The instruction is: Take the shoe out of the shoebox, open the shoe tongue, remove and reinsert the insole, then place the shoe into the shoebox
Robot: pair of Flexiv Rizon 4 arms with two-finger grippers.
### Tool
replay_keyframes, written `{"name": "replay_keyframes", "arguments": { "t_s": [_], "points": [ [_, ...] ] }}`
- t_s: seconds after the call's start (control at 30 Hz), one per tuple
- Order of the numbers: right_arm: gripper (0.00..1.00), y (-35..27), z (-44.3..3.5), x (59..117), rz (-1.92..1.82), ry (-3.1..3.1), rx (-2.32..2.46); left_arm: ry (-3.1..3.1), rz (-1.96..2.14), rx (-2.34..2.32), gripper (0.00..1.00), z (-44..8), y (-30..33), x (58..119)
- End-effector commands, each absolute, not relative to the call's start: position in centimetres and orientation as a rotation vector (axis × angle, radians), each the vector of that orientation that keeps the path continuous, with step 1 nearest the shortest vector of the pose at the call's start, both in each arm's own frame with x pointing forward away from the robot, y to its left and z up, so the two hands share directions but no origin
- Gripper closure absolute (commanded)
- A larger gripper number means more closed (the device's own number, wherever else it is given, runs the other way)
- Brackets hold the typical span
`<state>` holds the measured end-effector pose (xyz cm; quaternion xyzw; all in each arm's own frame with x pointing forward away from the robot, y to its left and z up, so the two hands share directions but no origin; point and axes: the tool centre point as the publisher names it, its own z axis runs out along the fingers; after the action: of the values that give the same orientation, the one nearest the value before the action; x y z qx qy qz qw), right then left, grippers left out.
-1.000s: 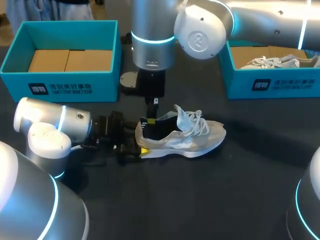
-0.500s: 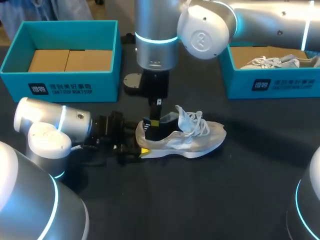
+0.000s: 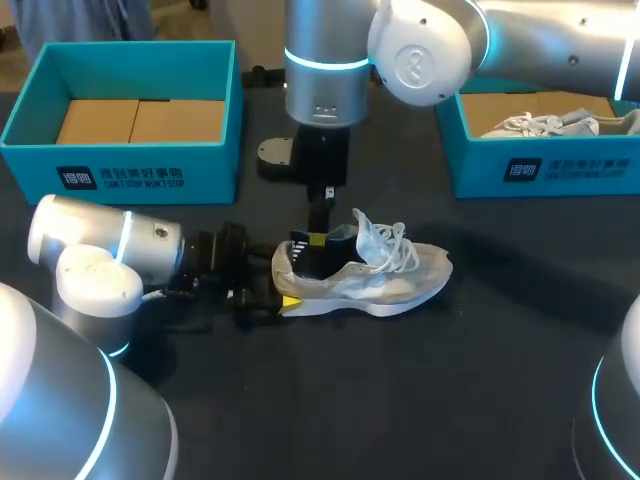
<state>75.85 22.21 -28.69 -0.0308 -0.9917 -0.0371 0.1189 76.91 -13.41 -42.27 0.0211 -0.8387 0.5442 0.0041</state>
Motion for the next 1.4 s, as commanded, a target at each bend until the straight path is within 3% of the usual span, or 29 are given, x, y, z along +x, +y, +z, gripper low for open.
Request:
{"name": "replay_keyframes", "arguments": {
  "t_s": [0.03, 0.1, 0.3, 0.43, 0.73, 0.93, 1.1, 1.4],
  "points": [
    [0.65, 22.2, -29.0, 75.9, -0.113, -2.886, -0.084, -2.629, 1.706, 0.068, 1.00, -42.7, -13.4, 76.9],
    [0.58, 22.2, -28.8, 75.8, -0.111, -2.880, -0.079, -2.629, 1.706, 0.068, 1.00, -42.7, -13.4, 76.9],
    [0.47, 21.6, -27.8, 75.7, -0.126, -2.866, -0.053, -2.629, 1.706, 0.068, 1.00, -42.7, -13.4, 76.9],
    [0.27, 21.0, -27.3, 75.9, -0.243, -2.878, -0.001, -2.629, 1.706, 0.068, 1.00, -42.7, -13.4, 76.9],
    [0.24, 20.8, -27.5, 77.0, -0.550, -2.805, 0.156, -2.629, 1.706, 0.068, 1.00, -42.7, -13.4, 76.9],
    [0.27, 20.8, -27.4, 77.4, -0.622, -2.703, 0.194, -2.629, 1.706, 0.068, 1.00, -42.7, -13.4, 76.9],
    [0.22, 21.4, -27.3, 77.5, -0.711, -2.618, 0.224, -2.629, 1.706, 0.068, 1.00, -42.7, -13.4, 76.9],
    [0.22, 22.0, -28.4, 76.9, -0.779, -2.528, 0.204, -2.629, 1.706, 0.068, 1.00, -42.7, -13.4, 76.9]
  ]
}}
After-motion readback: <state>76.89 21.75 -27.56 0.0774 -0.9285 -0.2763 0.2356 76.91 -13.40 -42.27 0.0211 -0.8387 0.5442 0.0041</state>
